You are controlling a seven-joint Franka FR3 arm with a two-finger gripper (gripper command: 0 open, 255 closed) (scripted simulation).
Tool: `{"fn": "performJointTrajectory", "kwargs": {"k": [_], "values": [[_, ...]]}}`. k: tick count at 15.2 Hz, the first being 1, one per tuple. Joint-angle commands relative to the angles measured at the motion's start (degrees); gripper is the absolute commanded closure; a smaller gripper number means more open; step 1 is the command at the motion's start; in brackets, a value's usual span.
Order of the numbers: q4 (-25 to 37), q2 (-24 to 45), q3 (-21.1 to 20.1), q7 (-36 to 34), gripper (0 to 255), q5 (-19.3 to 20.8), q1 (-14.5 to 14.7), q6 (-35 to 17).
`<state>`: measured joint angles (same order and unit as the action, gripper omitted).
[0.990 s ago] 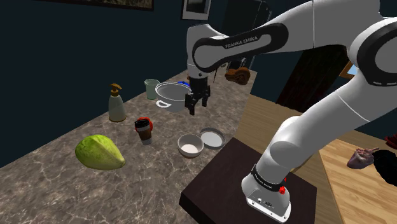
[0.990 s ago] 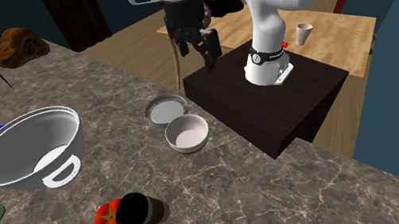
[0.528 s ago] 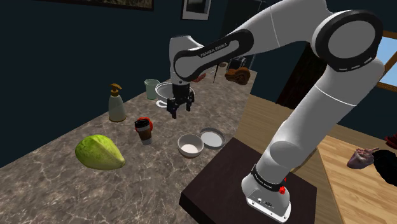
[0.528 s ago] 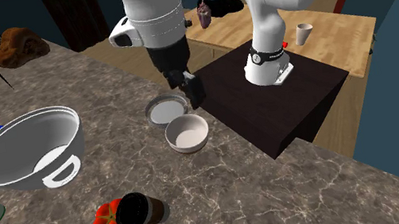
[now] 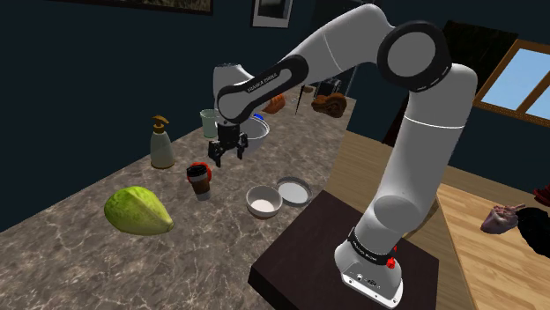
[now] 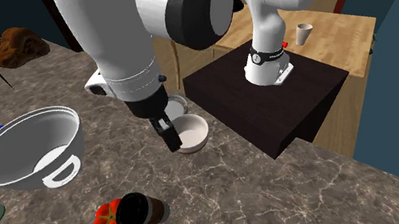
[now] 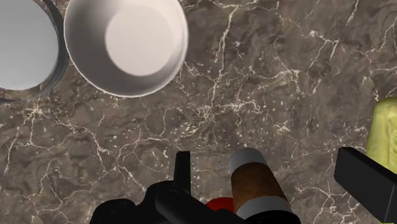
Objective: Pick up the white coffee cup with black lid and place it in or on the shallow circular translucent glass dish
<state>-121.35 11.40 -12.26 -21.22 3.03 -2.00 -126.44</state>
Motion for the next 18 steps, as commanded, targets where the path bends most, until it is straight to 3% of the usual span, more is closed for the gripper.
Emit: {"fn": "performJointTrajectory", "kwargs": {"k": [1,11,18], "values": [[4.2,4.8,0.35,-1.79,0,0.91,0.39,-1.2],[27.26,26.12,2.95,-7.9,0,2.97,3.13,-2.58],[27.02,29.51,3.41,-8.21,0,3.51,3.48,-6.19]]}}
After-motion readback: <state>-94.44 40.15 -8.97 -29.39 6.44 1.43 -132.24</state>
